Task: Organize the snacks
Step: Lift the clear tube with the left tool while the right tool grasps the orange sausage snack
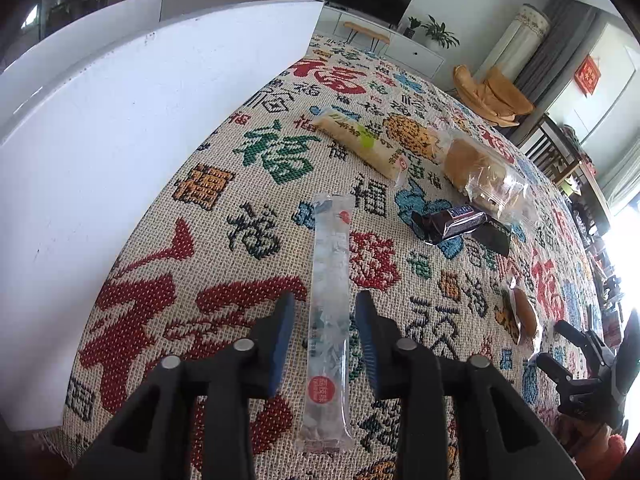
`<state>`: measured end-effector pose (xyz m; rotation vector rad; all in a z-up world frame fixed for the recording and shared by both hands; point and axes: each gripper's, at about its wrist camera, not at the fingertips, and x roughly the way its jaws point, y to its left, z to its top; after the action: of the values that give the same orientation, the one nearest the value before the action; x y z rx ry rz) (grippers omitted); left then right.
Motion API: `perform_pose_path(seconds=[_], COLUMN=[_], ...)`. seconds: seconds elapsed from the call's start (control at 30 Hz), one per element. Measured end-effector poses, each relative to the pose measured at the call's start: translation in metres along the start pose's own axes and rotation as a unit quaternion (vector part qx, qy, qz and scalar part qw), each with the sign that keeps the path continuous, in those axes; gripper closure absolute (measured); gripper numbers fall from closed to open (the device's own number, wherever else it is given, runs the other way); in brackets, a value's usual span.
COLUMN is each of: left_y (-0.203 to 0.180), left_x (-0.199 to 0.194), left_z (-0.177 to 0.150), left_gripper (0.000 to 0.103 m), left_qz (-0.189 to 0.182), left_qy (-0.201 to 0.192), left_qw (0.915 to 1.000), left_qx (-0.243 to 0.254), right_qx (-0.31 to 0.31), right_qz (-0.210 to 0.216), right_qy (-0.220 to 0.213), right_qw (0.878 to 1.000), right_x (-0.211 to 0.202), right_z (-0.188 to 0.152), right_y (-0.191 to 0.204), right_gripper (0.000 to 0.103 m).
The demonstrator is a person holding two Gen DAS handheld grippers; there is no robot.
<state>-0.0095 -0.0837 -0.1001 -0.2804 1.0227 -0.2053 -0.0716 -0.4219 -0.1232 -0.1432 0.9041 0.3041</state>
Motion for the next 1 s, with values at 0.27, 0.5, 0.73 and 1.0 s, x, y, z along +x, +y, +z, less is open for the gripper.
perform_pose_path(seconds=[0.27, 0.5, 0.73, 1.0], left_y=[-0.032, -0.033, -0.031, -0.034], left_x=[0.015, 0.018, 0.019, 0.014], left_z=[-0.010, -0.013, -0.012, -0.014], left_gripper=[0.019, 0.011, 0.008, 0.038], left_qz=[0.110, 0.123, 0.125, 0.115], left_qy=[0.001, -0.001, 0.000, -0.012], left_qw=[0.9897, 0.9874, 0.9875, 0.9880], left_qx=[0.091, 0.100, 0.096, 0.103], right_qx=[0.000, 0.000, 0.000, 0.000], right_qz=[0.000, 0.000, 0.000, 0.001], right_qy=[0.000, 0.000, 0.000, 0.000], right_qw=[1.000, 1.000, 1.000, 1.000], right_x=[0.000, 0.001, 0.001, 0.001], right_z=[0.000, 0.000, -0.001, -0.001], right_y=[0.000, 0.000, -0.001, 0.000], right_gripper=[0.013, 0.013, 0.013, 0.012])
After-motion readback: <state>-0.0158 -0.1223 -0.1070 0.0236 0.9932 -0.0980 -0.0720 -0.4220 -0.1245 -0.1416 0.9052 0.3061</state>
